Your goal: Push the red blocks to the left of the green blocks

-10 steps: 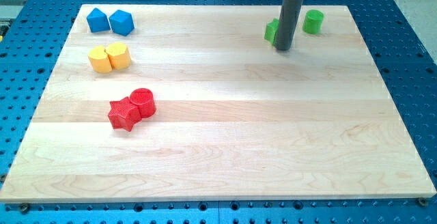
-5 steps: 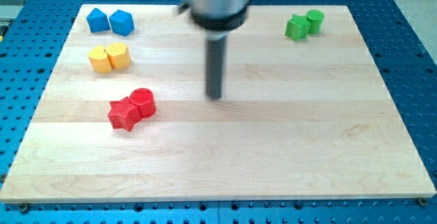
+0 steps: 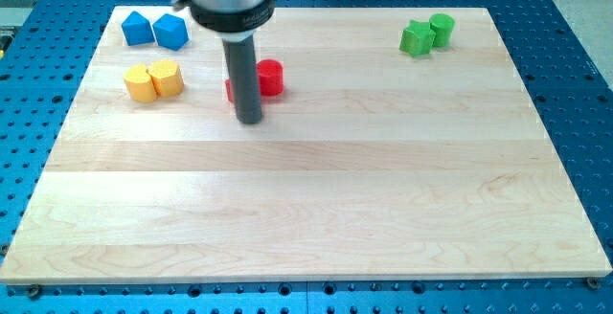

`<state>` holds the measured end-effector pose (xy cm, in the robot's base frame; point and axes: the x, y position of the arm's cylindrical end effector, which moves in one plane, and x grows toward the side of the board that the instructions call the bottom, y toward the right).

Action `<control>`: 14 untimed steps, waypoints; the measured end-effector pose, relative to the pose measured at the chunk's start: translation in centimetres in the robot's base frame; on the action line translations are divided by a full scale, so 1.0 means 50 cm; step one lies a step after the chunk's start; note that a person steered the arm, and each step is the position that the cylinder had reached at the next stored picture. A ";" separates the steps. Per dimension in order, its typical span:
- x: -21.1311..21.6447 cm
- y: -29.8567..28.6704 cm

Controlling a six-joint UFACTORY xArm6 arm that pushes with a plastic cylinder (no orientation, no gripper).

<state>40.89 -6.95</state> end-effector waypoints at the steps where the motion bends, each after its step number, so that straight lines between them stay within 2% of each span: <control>1: 0.047 -0.078; 2: -0.049 -0.034; 3: -0.119 0.153; 5: -0.161 0.197; 6: -0.172 0.265; 7: -0.170 0.166; 8: -0.233 0.117; 9: -0.285 0.152; 10: -0.285 0.290; 11: -0.285 0.302; 12: -0.256 0.221; 13: -0.166 0.231; 14: -0.200 0.313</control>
<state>30.90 8.70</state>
